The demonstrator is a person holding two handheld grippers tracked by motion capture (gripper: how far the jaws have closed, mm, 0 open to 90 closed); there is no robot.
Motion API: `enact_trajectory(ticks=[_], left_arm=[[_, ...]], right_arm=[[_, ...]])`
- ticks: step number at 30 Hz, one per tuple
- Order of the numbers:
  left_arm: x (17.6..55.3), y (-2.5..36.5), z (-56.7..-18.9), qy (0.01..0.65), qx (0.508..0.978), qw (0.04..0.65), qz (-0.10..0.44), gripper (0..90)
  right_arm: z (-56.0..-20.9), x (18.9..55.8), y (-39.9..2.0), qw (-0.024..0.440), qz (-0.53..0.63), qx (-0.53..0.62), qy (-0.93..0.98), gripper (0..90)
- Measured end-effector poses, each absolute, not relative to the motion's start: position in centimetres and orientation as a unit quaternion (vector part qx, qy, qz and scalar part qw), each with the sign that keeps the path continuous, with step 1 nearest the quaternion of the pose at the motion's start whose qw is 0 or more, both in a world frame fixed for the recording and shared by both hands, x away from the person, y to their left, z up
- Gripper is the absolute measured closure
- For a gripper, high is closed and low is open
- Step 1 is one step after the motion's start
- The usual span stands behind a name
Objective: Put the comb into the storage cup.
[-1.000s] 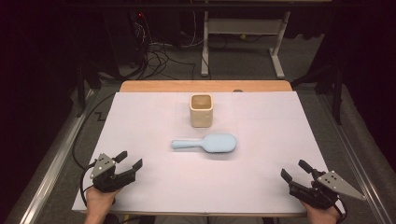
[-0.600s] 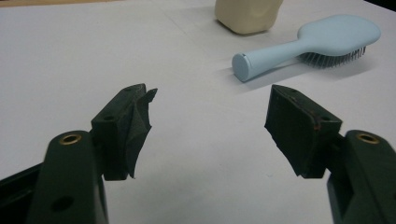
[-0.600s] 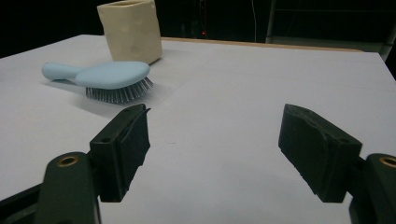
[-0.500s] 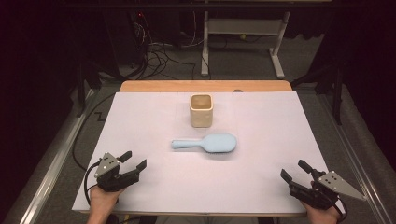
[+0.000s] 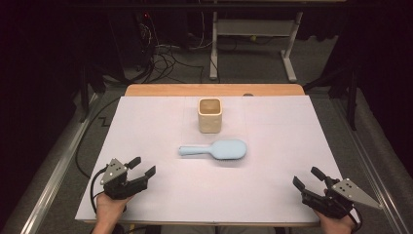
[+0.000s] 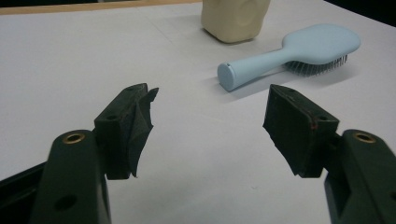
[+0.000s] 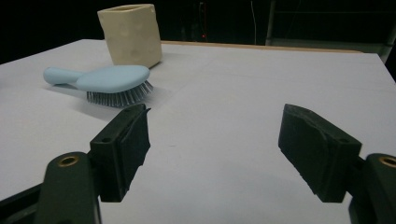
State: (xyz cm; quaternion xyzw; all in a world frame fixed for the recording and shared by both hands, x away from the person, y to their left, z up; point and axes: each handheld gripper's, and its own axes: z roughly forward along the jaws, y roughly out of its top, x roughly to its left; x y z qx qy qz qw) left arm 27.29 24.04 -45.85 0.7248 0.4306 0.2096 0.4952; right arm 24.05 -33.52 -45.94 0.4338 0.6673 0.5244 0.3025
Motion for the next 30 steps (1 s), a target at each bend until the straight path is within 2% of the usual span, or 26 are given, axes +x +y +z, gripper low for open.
enact_trajectory(ticks=[12, 30], left_arm=[[27.5, 23.7, -45.7, 0.428, 0.719, 0.509, 0.201, 33.3], [28.2, 22.2, -45.0, 0.403, 0.736, 0.506, 0.198, 33.1]], right_arm=[[-46.0, 24.1, -33.5, 0.304, 0.521, 0.435, 0.668, 26.0], [-46.0, 24.1, -33.5, 0.307, 0.520, 0.435, 0.668, 26.0]])
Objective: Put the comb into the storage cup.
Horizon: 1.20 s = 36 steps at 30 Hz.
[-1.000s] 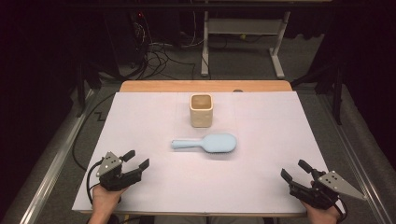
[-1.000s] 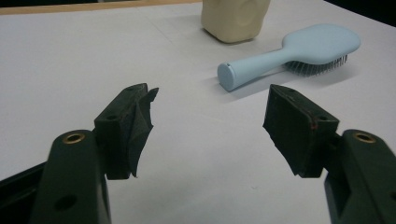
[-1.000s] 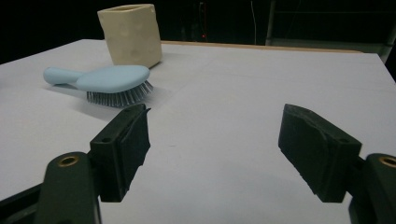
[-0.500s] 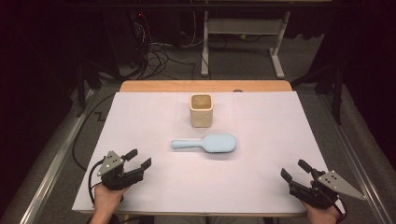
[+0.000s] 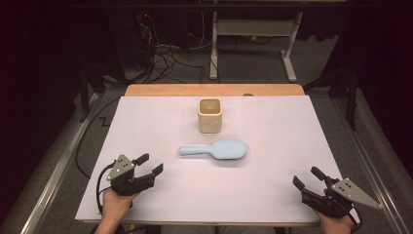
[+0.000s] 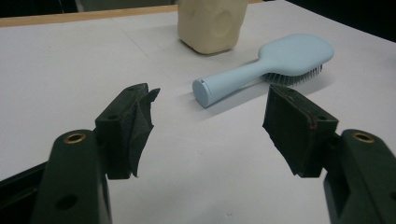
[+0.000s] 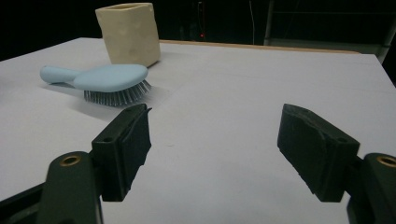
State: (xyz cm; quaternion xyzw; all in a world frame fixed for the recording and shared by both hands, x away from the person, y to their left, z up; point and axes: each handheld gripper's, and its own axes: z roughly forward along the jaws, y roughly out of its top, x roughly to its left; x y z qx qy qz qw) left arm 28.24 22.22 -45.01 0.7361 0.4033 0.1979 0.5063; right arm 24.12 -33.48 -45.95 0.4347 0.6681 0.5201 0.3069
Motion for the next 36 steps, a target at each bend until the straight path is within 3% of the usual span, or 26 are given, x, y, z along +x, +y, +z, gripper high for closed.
enact_trajectory(ticks=[23, 36], left_arm=[[29.3, 20.5, -44.7, 0.390, 0.744, 0.514, 0.173, 33.2], [29.9, 19.3, -44.4, 0.385, 0.749, 0.506, 0.189, 33.1]], right_arm=[[-45.9, 24.1, -33.5, 0.305, 0.523, 0.434, 0.668, 26.2], [-45.9, 24.1, -33.5, 0.304, 0.524, 0.432, 0.668, 26.2]])
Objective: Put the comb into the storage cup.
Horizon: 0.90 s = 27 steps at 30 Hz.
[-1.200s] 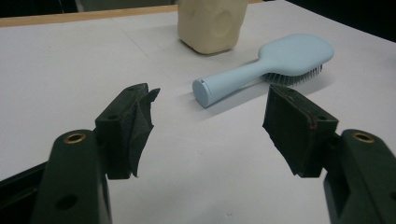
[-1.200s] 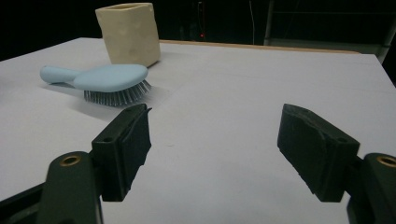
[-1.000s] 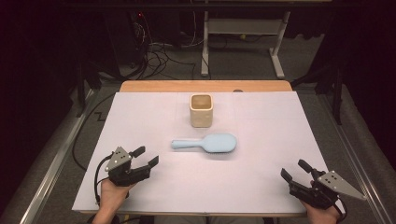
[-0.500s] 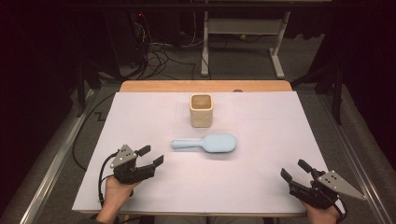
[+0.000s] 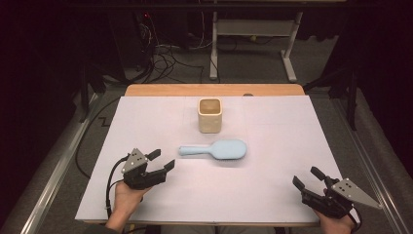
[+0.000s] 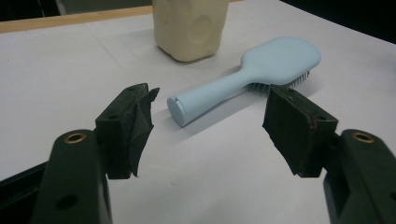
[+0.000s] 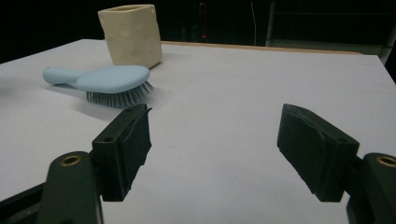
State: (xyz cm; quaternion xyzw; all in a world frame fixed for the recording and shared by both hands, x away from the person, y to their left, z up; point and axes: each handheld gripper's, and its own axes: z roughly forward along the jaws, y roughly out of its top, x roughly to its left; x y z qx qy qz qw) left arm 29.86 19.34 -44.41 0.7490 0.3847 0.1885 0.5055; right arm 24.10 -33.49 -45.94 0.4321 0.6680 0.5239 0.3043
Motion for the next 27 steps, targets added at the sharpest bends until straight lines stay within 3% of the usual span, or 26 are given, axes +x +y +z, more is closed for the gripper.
enact_trajectory(ticks=[27], left_arm=[[31.8, 15.9, -44.0, 0.371, 0.755, 0.511, 0.176, 34.0]], right_arm=[[-46.0, 24.1, -33.4, 0.297, 0.527, 0.429, 0.670, 27.7]])
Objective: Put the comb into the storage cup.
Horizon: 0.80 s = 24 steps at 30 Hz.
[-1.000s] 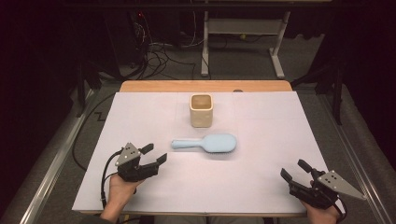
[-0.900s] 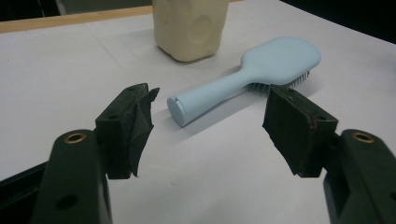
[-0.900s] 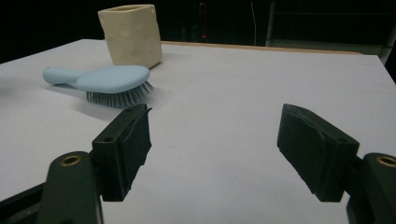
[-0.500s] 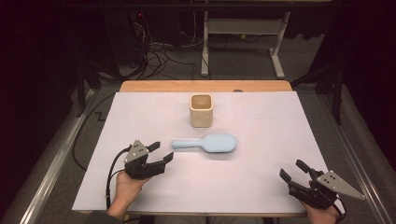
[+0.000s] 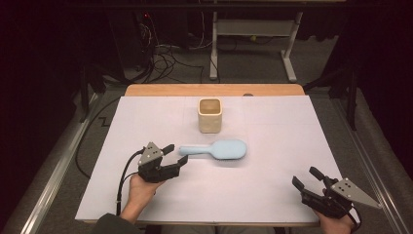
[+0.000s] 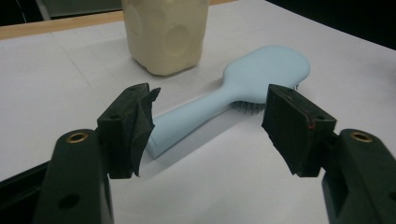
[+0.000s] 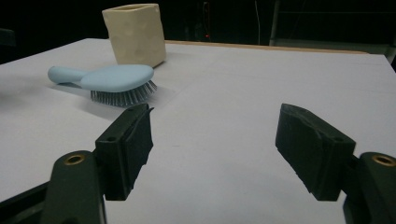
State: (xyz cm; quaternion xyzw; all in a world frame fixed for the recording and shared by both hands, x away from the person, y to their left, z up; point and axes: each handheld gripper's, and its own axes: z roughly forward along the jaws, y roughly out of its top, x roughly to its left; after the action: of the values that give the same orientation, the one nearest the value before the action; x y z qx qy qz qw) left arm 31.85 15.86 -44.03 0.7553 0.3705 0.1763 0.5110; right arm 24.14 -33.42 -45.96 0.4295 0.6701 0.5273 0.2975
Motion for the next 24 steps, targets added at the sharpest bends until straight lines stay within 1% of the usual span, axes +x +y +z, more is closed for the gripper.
enact_trajectory(ticks=[24], left_arm=[[33.6, 13.5, -43.6, 0.365, 0.763, 0.506, 0.166, 35.3]], right_arm=[[-45.9, 24.1, -33.5, 0.298, 0.529, 0.432, 0.667, 26.8]])
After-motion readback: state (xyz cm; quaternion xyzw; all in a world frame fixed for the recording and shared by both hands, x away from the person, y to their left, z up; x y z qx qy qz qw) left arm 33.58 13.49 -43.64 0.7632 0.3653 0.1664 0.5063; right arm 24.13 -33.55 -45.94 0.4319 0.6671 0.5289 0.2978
